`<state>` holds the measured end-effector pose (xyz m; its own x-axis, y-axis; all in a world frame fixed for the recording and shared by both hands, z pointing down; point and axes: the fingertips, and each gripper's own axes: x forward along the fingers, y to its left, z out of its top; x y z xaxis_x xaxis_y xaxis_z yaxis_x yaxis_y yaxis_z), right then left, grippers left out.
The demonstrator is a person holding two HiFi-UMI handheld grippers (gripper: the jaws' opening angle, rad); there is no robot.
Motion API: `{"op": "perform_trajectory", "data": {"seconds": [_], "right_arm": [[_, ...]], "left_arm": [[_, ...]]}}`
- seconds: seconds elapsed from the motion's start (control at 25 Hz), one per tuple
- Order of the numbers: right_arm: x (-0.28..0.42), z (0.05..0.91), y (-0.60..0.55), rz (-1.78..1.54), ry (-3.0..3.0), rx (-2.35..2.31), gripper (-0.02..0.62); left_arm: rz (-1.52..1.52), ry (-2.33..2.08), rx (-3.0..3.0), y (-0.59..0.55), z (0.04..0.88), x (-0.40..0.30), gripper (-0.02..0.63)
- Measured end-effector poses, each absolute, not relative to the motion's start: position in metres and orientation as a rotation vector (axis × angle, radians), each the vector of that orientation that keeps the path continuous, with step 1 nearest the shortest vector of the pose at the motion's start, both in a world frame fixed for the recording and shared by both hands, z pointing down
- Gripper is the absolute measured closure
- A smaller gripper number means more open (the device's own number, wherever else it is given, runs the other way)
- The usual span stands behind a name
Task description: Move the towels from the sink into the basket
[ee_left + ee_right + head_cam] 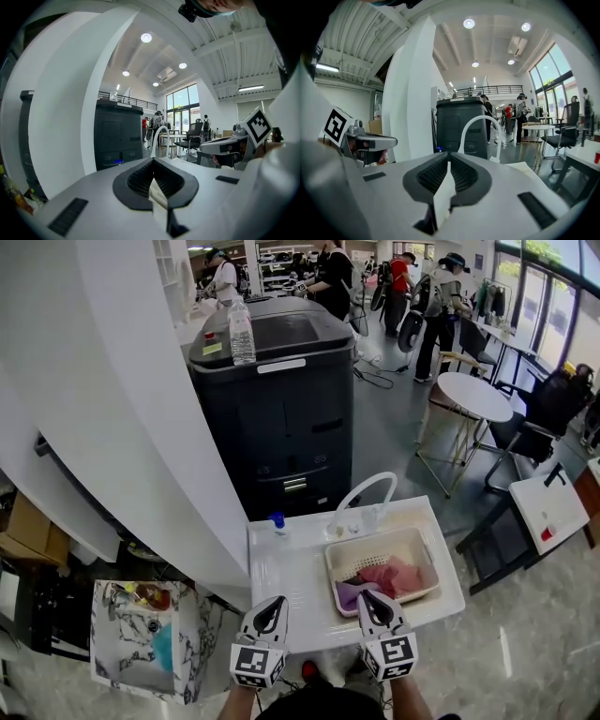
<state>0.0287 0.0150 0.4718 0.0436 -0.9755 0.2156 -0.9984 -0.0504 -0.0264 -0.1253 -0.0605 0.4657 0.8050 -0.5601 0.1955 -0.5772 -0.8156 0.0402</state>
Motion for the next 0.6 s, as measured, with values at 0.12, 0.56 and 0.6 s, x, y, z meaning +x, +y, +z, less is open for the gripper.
{"op": "perform_trajectory", "data": {"seconds": [0.12,0.56,0.6], "right_arm": [[0.0304,0.4748,0.0153,0.272,-2.057,2.171,0.552],[0.0294,0.4795,0.0132,0.278,-2.050,2.166,0.552],[0.0294,0.4796,0.0128,0.278,-2.050,2.165,0.552]], "left_arm": [[0.268,-0.908,2.888,-0.0609,0.4668,-0.1247,0.603],[0.274,-0.895,2.893,-0.0633,0.4674,-0.1218,0.603],[0.275,-0.894,2.893,-0.0635,0.4672,-0.1216,0.603]]}}
